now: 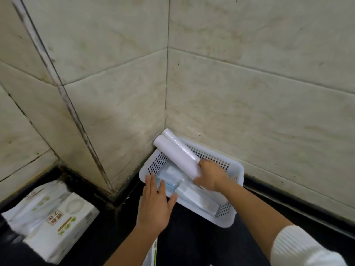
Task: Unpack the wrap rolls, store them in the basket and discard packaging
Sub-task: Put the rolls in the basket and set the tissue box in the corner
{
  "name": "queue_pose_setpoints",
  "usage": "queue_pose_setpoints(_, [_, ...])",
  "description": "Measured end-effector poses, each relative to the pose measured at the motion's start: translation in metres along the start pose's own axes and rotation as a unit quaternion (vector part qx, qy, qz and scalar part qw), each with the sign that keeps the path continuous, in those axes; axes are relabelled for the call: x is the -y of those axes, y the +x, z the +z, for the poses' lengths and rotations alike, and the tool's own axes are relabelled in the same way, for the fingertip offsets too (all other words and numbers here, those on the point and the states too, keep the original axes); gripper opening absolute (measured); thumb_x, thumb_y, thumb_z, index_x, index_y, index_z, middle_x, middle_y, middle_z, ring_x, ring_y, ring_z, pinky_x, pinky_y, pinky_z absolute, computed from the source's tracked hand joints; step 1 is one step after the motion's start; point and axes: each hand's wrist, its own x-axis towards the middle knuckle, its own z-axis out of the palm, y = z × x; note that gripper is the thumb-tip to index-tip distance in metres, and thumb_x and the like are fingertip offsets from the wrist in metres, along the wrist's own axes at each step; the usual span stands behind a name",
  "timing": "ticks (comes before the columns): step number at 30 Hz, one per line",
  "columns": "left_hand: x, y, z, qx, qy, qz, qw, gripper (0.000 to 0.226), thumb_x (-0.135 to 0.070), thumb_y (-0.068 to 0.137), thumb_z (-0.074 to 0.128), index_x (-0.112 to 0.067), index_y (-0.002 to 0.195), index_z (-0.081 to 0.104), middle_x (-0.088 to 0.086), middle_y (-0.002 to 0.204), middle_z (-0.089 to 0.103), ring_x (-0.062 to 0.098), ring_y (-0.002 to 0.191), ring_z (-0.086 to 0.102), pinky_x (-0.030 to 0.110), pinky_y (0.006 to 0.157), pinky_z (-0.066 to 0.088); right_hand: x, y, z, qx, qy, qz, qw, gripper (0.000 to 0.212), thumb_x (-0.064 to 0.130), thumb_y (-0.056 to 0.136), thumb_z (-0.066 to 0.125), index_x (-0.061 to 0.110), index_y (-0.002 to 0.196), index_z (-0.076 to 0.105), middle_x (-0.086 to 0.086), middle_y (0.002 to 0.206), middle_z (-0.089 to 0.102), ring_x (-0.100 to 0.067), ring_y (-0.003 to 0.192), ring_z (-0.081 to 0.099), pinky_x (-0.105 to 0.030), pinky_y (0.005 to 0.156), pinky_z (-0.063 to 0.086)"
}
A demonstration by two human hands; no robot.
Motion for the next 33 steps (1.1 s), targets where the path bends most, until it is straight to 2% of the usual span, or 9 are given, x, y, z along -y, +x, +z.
queue_pose_setpoints(3, [0.001, 0.000, 0.005, -0.005, -0.030, 0.000, 1.000, 0.072, -0.056, 0.095, 0.030, -0.013, 0.152, 0.014, 0.015, 0.161, -0.007, 0.025, 0.146, -0.018, 0.039, 0.120, -0.001, 0.001, -0.001, 0.014, -0.019, 0.002, 0.003, 1.000, 0.038, 0.034, 0.077, 0.069, 0.016, 0.107, 0.054, -0.004, 0.101, 0.057, -0.021, 0.083, 0.055, -0.033, 0.071, 0.050])
queue_pose_setpoints(6, [0.001, 0.001, 0.003, 0.000, -0.034, 0.000, 0.999, 0.072, -0.056, 0.095, 0.030, -0.013, 0.151, 0.015, 0.015, 0.161, -0.008, 0.024, 0.146, -0.020, 0.038, 0.120, -0.002, 0.002, -0.005, 0.020, -0.055, -0.009, -0.005, 0.998, 0.026, 0.023, 0.082, 0.064, 0.015, 0.105, 0.057, -0.005, 0.103, 0.057, -0.019, 0.083, 0.054, -0.030, 0.069, 0.047])
queue_pose_setpoints(11, [0.005, -0.001, -0.014, 0.036, -0.085, 0.012, 0.996, 0.075, -0.054, 0.095, 0.034, -0.015, 0.153, 0.005, 0.011, 0.160, -0.014, 0.021, 0.145, -0.021, 0.037, 0.119, -0.004, 0.018, -0.016, -0.002, -0.071, 0.004, -0.030, 0.997, 0.040, 0.024, 0.086, 0.064, 0.011, 0.122, 0.057, -0.009, 0.121, 0.058, -0.026, 0.103, 0.058, -0.036, 0.084, 0.052])
queue_pose_setpoints(15, [0.024, -0.012, -0.049, -0.056, -0.140, 0.012, 0.989, 0.061, -0.042, 0.098, 0.040, -0.017, 0.150, 0.022, 0.009, 0.161, 0.007, 0.021, 0.148, 0.001, 0.037, 0.119, 0.012, 0.056, -0.031, -0.021, -0.086, 0.049, -0.091, 0.991, 0.051, 0.024, 0.083, 0.068, 0.012, 0.131, 0.055, -0.007, 0.130, 0.059, -0.025, 0.113, 0.058, -0.031, 0.091, 0.048])
queue_pose_setpoints(20, [0.075, -0.044, -0.099, -0.175, -0.110, -0.007, 0.978, 0.041, -0.024, 0.096, 0.052, -0.011, 0.135, 0.049, 0.013, 0.147, 0.039, 0.027, 0.137, 0.030, 0.041, 0.110, 0.035, 0.132, -0.051, -0.009, -0.081, 0.107, -0.157, 0.978, 0.033, 0.024, 0.083, 0.067, 0.008, 0.112, 0.063, -0.008, 0.109, 0.067, -0.025, 0.100, 0.062, -0.033, 0.086, 0.049])
queue_pose_setpoints(25, [0.145, -0.084, -0.117, -0.206, -0.101, -0.065, 0.971, 0.034, -0.022, 0.096, 0.048, -0.015, 0.128, 0.054, 0.008, 0.141, 0.044, 0.022, 0.132, 0.034, 0.032, 0.103, 0.035, 0.208, -0.065, 0.046, -0.025, 0.120, -0.206, 0.971, 0.017, 0.021, 0.079, 0.066, 0.010, 0.090, 0.061, -0.011, 0.092, 0.066, -0.029, 0.087, 0.062, -0.034, 0.071, 0.049])
queue_pose_setpoints(28, [0.188, -0.106, -0.113, -0.215, -0.101, -0.124, 0.963, 0.033, -0.024, 0.097, 0.046, -0.018, 0.130, 0.051, 0.007, 0.143, 0.040, 0.019, 0.132, 0.031, 0.033, 0.101, 0.037, 0.241, -0.072, 0.088, 0.034, 0.111, -0.224, 0.968, 0.029, 0.022, 0.082, 0.065, 0.011, 0.108, 0.061, -0.012, 0.108, 0.064, -0.030, 0.097, 0.062, -0.034, 0.076, 0.050])
queue_pose_setpoints(30, [0.214, -0.118, -0.110, -0.221, -0.107, -0.176, 0.953, 0.034, -0.024, 0.097, 0.047, -0.017, 0.130, 0.049, 0.008, 0.144, 0.038, 0.021, 0.130, 0.030, 0.036, 0.097, 0.041, 0.259, -0.074, 0.110, 0.067, 0.094, -0.227, 0.967, 0.050, 0.026, 0.084, 0.064, 0.015, 0.131, 0.051, -0.010, 0.127, 0.054, -0.029, 0.111, 0.058, -0.039, 0.091, 0.050])
queue_pose_setpoints(33, [0.251, -0.128, -0.104, -0.221, -0.132, -0.230, 0.939, 0.038, -0.024, 0.096, 0.049, -0.017, 0.133, 0.045, 0.009, 0.140, 0.039, 0.022, 0.124, 0.036, 0.033, 0.090, 0.042, 0.275, -0.072, 0.134, 0.088, 0.047, -0.238, 0.966, 0.068, 0.032, 0.086, 0.062, 0.022, 0.146, 0.033, -0.010, 0.135, 0.044, -0.032, 0.117, 0.054, -0.040, 0.093, 0.049])
